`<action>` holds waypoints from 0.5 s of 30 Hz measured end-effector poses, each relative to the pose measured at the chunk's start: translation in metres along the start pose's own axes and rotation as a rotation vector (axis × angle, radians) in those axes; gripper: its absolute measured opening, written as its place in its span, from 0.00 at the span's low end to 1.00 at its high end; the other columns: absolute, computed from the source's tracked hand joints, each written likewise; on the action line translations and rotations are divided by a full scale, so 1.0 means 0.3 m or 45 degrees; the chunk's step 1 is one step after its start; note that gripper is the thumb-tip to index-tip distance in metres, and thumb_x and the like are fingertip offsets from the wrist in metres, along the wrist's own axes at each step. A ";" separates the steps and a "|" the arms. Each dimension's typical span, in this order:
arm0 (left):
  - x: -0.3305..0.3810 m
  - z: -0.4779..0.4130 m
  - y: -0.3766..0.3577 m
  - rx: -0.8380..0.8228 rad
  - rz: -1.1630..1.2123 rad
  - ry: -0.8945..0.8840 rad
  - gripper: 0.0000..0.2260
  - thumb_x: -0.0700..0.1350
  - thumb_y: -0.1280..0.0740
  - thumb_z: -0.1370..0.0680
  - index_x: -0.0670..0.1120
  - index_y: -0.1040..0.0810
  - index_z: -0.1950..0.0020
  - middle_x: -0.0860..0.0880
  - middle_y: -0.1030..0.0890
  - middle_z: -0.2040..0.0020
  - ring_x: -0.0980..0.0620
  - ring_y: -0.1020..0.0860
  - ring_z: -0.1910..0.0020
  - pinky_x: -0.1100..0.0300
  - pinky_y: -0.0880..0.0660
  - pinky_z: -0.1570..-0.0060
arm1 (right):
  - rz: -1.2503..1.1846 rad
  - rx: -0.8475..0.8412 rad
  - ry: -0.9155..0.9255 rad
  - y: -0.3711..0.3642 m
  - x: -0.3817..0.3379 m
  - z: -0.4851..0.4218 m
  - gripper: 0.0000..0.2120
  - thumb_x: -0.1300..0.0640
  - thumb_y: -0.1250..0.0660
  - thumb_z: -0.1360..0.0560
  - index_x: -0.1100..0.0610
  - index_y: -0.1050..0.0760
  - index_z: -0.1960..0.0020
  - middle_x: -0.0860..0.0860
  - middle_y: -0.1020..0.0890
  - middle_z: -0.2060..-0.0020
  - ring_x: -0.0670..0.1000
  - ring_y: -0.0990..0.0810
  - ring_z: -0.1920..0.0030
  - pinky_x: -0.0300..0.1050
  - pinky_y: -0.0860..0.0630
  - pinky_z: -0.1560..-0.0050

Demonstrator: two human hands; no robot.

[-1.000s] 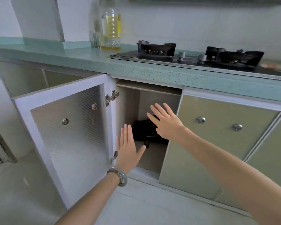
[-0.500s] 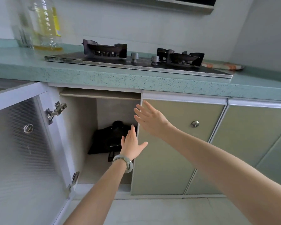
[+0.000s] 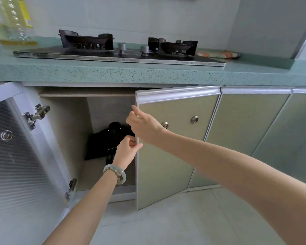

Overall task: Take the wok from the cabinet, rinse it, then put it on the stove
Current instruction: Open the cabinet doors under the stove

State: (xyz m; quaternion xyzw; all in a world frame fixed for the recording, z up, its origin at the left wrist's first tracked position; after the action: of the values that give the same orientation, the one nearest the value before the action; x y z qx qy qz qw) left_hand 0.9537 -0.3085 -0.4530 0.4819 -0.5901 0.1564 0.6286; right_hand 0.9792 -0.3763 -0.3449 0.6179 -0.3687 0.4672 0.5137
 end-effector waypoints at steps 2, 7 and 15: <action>0.028 0.060 -0.002 -0.018 -0.075 -0.035 0.08 0.50 0.29 0.28 0.53 0.27 0.55 0.57 0.20 0.58 0.62 0.21 0.56 0.69 0.30 0.61 | -0.025 0.085 -0.008 0.041 -0.006 0.071 0.22 0.60 0.51 0.24 0.48 0.20 0.46 0.44 0.24 0.41 0.48 0.28 0.35 0.51 0.41 0.26; 0.110 0.245 -0.078 -0.124 -0.212 -0.145 0.07 0.53 0.31 0.29 0.57 0.29 0.59 0.57 0.21 0.64 0.66 0.23 0.62 0.71 0.32 0.66 | 0.001 0.197 0.117 0.085 -0.026 0.267 0.16 0.60 0.48 0.22 0.54 0.22 0.45 0.50 0.24 0.38 0.56 0.30 0.33 0.53 0.45 0.25; 0.259 0.484 -0.265 -0.174 -0.291 -0.306 0.08 0.54 0.30 0.28 0.55 0.28 0.62 0.59 0.24 0.59 0.64 0.25 0.59 0.72 0.34 0.64 | 0.014 0.306 0.167 0.113 -0.039 0.630 0.16 0.62 0.45 0.25 0.48 0.20 0.51 0.44 0.20 0.52 0.49 0.22 0.44 0.48 0.36 0.28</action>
State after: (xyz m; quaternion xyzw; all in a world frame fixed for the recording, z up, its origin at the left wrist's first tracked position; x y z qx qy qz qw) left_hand 0.9484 -0.4909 -0.4406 0.5171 -0.6117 -0.0153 0.5985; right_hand 0.9816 -0.5684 -0.3531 0.6411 -0.2792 0.5501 0.4565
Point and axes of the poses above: each hand's wrist, its own z-axis away from the middle knuckle, its own y-axis out of the back of the hand, x = y × z, the point moved 7 cm from there along -z, towards the middle knuckle
